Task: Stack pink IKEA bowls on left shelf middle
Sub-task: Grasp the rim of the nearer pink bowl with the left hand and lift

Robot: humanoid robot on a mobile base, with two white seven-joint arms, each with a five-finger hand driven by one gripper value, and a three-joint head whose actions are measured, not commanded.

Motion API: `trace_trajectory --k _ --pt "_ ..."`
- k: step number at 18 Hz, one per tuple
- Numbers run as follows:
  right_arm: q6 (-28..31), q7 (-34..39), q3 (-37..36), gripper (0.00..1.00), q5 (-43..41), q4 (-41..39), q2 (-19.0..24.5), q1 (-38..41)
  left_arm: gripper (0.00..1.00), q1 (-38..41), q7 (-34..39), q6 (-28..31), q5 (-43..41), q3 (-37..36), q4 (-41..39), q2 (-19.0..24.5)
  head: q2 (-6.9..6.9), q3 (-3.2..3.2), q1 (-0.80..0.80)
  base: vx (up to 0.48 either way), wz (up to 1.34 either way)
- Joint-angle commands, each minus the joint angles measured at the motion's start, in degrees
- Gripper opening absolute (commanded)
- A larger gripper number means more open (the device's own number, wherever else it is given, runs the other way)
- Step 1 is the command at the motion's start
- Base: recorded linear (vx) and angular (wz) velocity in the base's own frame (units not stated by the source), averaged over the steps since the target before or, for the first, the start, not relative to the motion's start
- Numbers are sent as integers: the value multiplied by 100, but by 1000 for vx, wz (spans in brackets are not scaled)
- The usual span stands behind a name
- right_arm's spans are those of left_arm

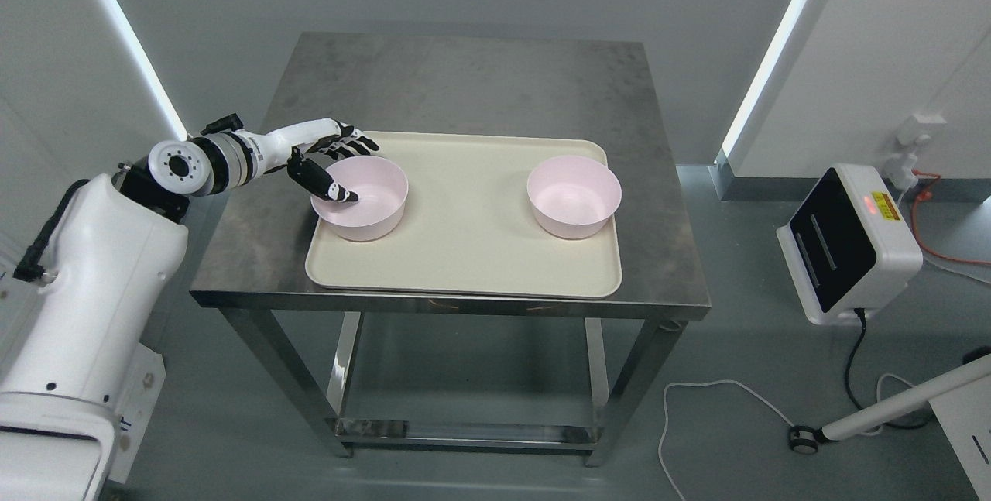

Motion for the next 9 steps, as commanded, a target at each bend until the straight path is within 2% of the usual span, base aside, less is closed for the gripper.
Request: trace_trajectory --k 1,9 --pt "-28 2 -62 100 -18 -193 -100 167 52 -22 7 -9 -12 211 284 -353 0 0 0 0 0" --pt "-28 2 -62 100 -18 -193 -100 167 32 -39 86 -18 -12 518 302 -398 0 0 0 0 5"
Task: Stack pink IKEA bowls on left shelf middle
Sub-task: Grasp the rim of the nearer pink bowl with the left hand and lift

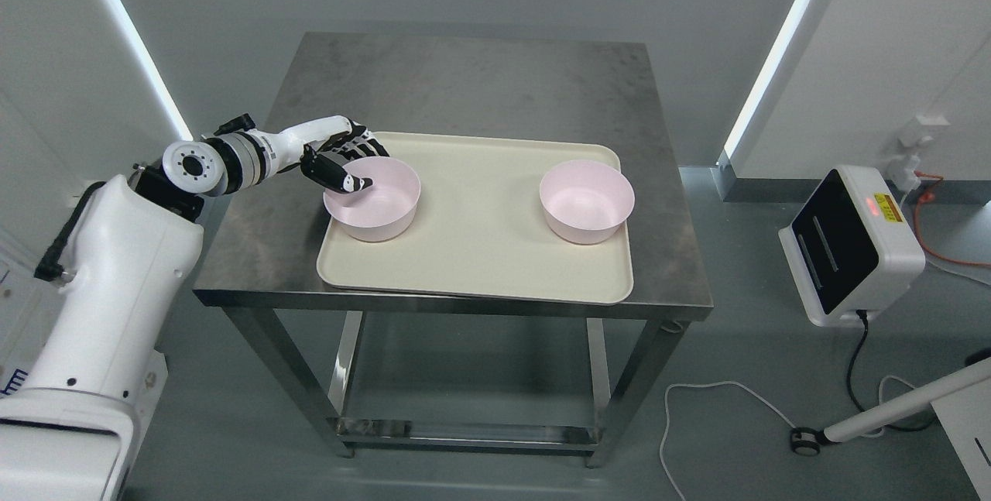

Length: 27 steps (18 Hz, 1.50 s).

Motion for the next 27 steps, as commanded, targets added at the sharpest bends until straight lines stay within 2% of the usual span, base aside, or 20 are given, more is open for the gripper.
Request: trace_trajectory --k 1,4,8,13,18,21,23,27 --pt "-6 2 -62 100 -317 -193 -100 167 29 -11 61 -5 -3 407 137 -186 0 0 0 0 0" --pt "2 2 -70 100 -317 -193 -100 167 23 -11 105 -31 -3 618 163 -213 0 0 0 0 0" --pt "2 2 -62 100 -325 -193 -100 167 9 -11 105 -417 6 900 303 -204 0 0 0 0 -6" --pt "-6 2 -62 100 -317 -193 -100 167 4 -54 96 -453 24 1190 251 -239 0 0 0 0 0" --pt "-6 2 -70 100 -317 -193 -100 167 1 -529 -315 -313 129 1304 -196 -730 0 0 0 0 0" --pt "-6 2 -62 100 -317 -193 -100 167 0 -512 -597 55 129 1261 -706 -1528 0 0 0 0 0" --pt "2 2 -62 100 -317 -193 -100 167 0 -477 -633 214 129 1060 -1013 -1528 0 0 0 0 0" --pt "2 2 -62 100 -317 -193 -100 167 1 -520 -564 294 567 -546 -1594 -1528 0 0 0 0 -5"
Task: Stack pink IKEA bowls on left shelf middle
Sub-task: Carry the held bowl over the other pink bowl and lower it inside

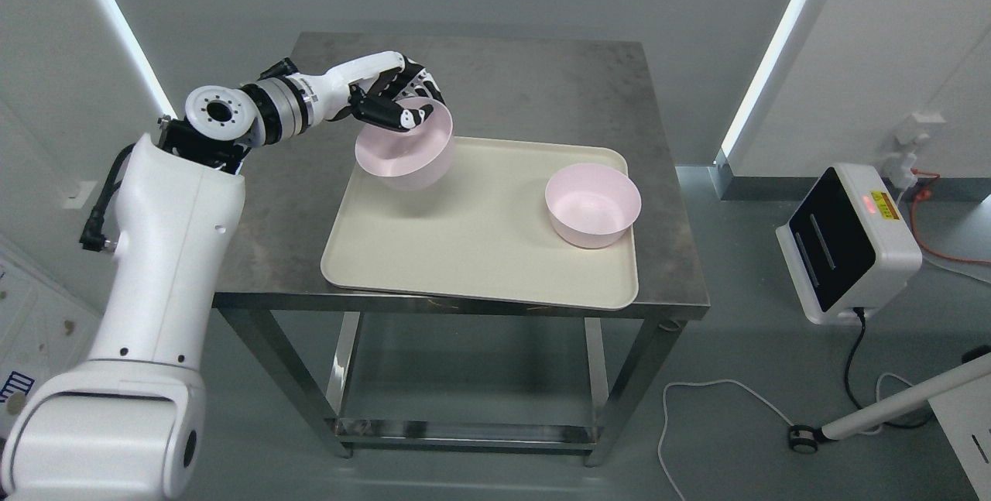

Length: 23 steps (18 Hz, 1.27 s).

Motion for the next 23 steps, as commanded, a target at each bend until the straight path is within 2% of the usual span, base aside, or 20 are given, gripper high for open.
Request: trace_trajectory --k 1,5,9,12,19,23 --pt "2 2 -61 100 -331 -193 -100 167 1 -68 54 65 386 -1767 -1163 -537 0 0 0 0 0" --pt "2 2 -70 100 -331 -193 -100 167 2 -417 378 -189 395 -3569 -1586 -537 0 0 0 0 5" --pt "2 2 -70 100 -331 -193 -100 167 2 -1112 1186 -155 518 -4591 -1332 -537 0 0 0 0 0" --pt "1 2 -61 100 -331 -193 -100 167 2 -1386 1741 -59 931 -4839 -770 -537 0 0 0 0 0" --pt "2 2 -70 100 -331 -193 -100 167 3 -1377 1935 4 1178 -4839 197 -537 0 0 0 0 0" --pt "10 2 -61 100 -331 -193 -100 167 3 -1377 2041 -5 1178 -4716 444 -537 0 0 0 0 0"
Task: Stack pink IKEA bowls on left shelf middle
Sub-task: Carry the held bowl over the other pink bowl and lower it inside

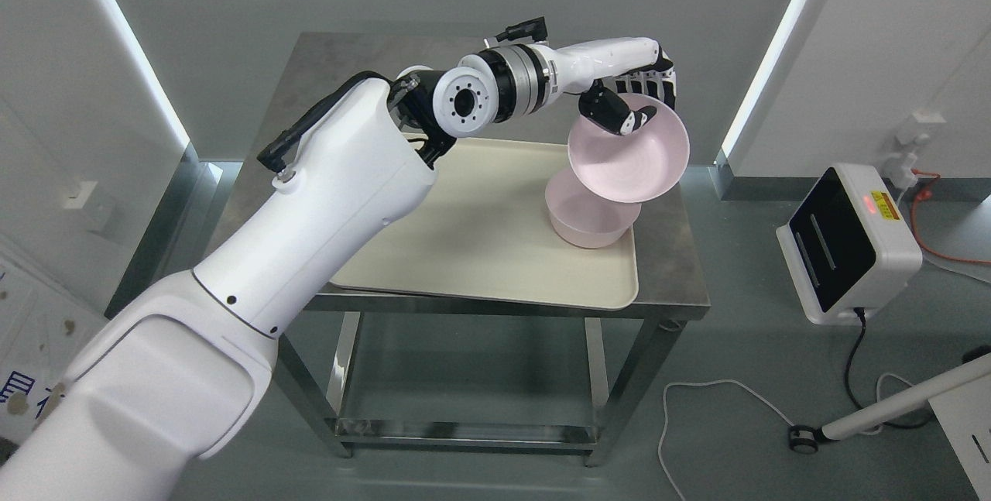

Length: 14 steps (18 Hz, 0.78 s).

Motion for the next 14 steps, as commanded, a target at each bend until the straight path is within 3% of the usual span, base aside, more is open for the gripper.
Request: trace_trajectory --k 1,6,14 --pt "6 2 -70 100 -4 -193 -100 167 3 -69 146 -13 87 -578 896 36 0 0 0 0 0" --pt "-3 2 -70 100 -4 -193 -100 167 3 -51 172 -101 60 -428 1379 36 0 0 0 0 0" --pt "-3 2 -62 100 -4 -193 -100 167 8 -42 181 -93 104 -226 1345 36 0 0 0 0 0"
